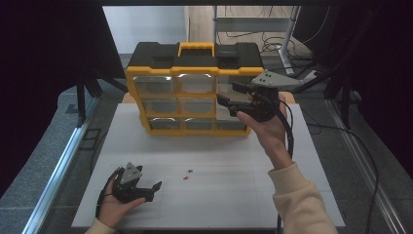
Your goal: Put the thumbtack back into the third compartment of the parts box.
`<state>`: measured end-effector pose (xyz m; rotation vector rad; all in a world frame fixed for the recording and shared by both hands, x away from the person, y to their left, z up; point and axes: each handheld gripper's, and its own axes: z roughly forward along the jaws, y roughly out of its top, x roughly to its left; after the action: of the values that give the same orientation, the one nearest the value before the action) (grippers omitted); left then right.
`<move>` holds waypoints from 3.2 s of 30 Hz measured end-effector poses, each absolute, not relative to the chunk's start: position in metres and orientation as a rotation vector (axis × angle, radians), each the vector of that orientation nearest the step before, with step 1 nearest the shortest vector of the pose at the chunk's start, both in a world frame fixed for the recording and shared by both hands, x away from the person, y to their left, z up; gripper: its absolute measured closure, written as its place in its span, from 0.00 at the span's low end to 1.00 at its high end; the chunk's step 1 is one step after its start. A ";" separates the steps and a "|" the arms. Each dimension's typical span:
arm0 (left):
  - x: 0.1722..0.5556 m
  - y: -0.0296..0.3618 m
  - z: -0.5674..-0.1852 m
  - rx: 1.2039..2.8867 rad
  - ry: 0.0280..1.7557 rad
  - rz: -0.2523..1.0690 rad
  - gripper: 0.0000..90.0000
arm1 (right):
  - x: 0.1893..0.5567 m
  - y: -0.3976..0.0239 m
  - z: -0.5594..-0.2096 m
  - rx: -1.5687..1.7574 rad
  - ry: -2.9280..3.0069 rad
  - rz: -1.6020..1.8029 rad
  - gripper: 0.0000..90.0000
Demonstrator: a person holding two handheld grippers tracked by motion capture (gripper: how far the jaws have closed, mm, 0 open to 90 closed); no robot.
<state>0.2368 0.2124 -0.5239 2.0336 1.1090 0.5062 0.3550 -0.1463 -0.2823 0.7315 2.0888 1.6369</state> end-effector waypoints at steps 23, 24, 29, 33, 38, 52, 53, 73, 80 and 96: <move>0.236 0.212 -0.523 2.029 1.111 0.506 0.10 | 0.302 -0.128 -0.325 0.530 2.239 1.720 0.37; 0.236 0.212 -0.523 2.027 1.111 0.505 0.10 | 0.301 -0.128 -0.328 0.526 2.244 1.715 0.37; 0.236 0.212 -0.523 2.031 1.107 0.509 0.10 | 0.298 -0.125 -0.342 0.512 2.265 1.694 0.36; 0.237 0.211 -0.524 2.033 1.106 0.507 0.10 | 0.298 -0.125 -0.350 0.515 2.288 1.672 0.36; 0.236 0.212 -0.523 2.030 1.107 0.509 0.10 | 0.301 -0.126 -0.367 0.548 2.317 1.664 0.35; 0.236 0.211 -0.523 2.038 1.097 0.507 0.10 | 0.320 -0.100 -0.426 0.609 2.463 1.497 0.35; 0.237 0.212 -0.523 2.040 1.096 0.507 0.10 | 0.321 -0.097 -0.431 0.612 2.472 1.475 0.35; 0.236 0.211 -0.523 2.037 1.098 0.507 0.10 | 0.344 -0.074 -0.488 0.665 2.598 1.283 0.36; 0.236 0.211 -0.523 2.038 1.098 0.505 0.10 | 0.349 -0.065 -0.499 0.684 2.623 1.246 0.36; 0.236 0.212 -0.523 2.039 1.099 0.506 0.10 | 0.355 -0.045 -0.529 0.697 2.687 1.131 0.41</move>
<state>0.2363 0.2116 -0.5228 2.0392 1.0993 0.5056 0.3548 -0.0449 -0.5285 0.6966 2.6870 1.1310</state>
